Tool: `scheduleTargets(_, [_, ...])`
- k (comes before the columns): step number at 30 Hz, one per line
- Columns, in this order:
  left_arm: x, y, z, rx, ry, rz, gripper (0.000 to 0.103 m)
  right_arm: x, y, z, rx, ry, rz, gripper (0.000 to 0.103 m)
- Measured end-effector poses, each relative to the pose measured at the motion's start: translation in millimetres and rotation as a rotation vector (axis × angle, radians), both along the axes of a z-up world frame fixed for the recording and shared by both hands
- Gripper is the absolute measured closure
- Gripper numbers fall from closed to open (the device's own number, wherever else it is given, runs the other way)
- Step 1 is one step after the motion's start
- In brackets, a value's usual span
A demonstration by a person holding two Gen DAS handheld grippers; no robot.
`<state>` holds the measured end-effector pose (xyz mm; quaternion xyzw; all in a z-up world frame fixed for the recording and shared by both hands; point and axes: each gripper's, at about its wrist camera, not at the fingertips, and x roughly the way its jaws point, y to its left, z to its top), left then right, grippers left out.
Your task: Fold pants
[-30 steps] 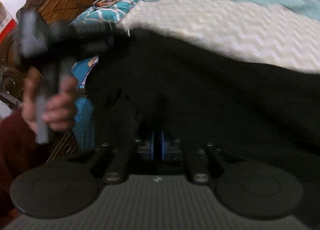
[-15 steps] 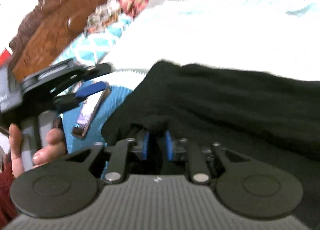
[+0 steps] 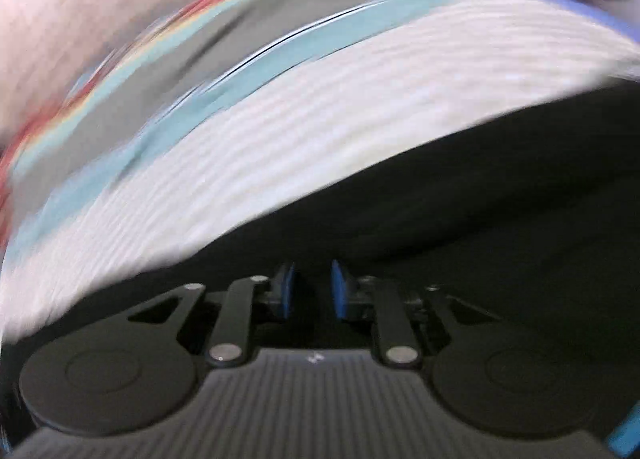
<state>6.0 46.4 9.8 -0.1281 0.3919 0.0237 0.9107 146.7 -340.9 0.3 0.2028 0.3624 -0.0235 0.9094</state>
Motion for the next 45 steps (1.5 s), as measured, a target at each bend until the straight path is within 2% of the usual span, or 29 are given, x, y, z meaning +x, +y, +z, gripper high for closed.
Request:
scheduleTargets(3, [4, -3, 14, 0.004, 0.010, 0.017, 0.058, -20, -71, 9, 0.001, -0.022, -0.213, 0.088])
scheduleTargets(5, [5, -17, 33, -0.010, -0.018, -0.005, 0.058, -48, -119, 17, 0.031, -0.059, -0.303, 0.078])
scheduleTargets(6, [4, -26, 42, -0.020, -0.034, -0.025, 0.057, -64, -135, 20, 0.066, -0.095, -0.328, 0.073])
scheduleTargets(8, [7, -57, 54, -0.037, -0.056, -0.094, 0.055, -100, -162, 23, 0.148, -0.183, -0.357, 0.057])
scheduleTargets(9, [13, -76, 59, -0.046, -0.057, -0.139, 0.055, -114, -167, 21, 0.181, -0.215, -0.357, 0.053])
scheduleTargets(11, [24, -117, 62, -0.075, -0.044, -0.231, 0.054, -141, -177, 15, 0.240, -0.261, -0.356, 0.038])
scheduleTargets(12, [31, -134, 61, -0.091, -0.029, -0.269, 0.054, -152, -185, 9, 0.261, -0.270, -0.358, 0.035])
scheduleTargets(14, [41, -172, 56, -0.128, 0.012, -0.338, 0.054, -162, -188, -6, 0.307, -0.270, -0.366, 0.034])
scheduleTargets(15, [43, -188, 53, -0.138, 0.028, -0.363, 0.054, -170, -204, -10, 0.329, -0.269, -0.368, 0.034])
scheduleTargets(19, [53, -236, 32, -0.115, 0.096, -0.410, 0.055, -174, -233, -10, 0.375, -0.298, -0.359, 0.034])
scheduleTargets(22, [58, -255, 17, -0.090, 0.149, -0.398, 0.055, -164, -255, 3, 0.359, -0.292, -0.340, 0.034])
scheduleTargets(26, [57, -261, 13, -0.054, 0.145, -0.381, 0.053, -141, -267, 6, 0.302, -0.293, -0.332, 0.034])
scheduleTargets(29, [62, -264, 16, -0.042, 0.144, -0.381, 0.052, -120, -263, 5, 0.262, -0.296, -0.330, 0.035])
scheduleTargets(30, [63, -263, 18, -0.050, 0.149, -0.378, 0.053, -115, -260, 5, 0.248, -0.296, -0.320, 0.039])
scheduleTargets(31, [64, -261, 20, -0.070, 0.152, -0.376, 0.053, -110, -258, 5, 0.231, -0.287, -0.308, 0.064])
scheduleTargets(32, [64, -258, 24, -0.102, 0.150, -0.378, 0.053, -105, -254, 6, 0.207, -0.258, -0.313, 0.079])
scheduleTargets(33, [64, -255, 27, -0.124, 0.143, -0.380, 0.053, -103, -252, 9, 0.204, -0.248, -0.309, 0.080])
scheduleTargets(35, [62, -247, 31, -0.156, 0.129, -0.369, 0.053, -110, -239, 23, 0.195, -0.300, -0.260, 0.082])
scheduleTargets(37, [61, -238, 32, -0.193, 0.132, -0.354, 0.053, -115, -210, 44, 0.104, -0.339, -0.158, 0.082])
scheduleTargets(41, [55, -219, 30, -0.240, 0.141, -0.310, 0.052, -118, -120, 65, -0.113, -0.356, 0.128, 0.082])
scheduleTargets(45, [43, -194, 28, -0.259, 0.144, -0.283, 0.051, -113, -31, 47, -0.283, -0.276, 0.420, 0.078])
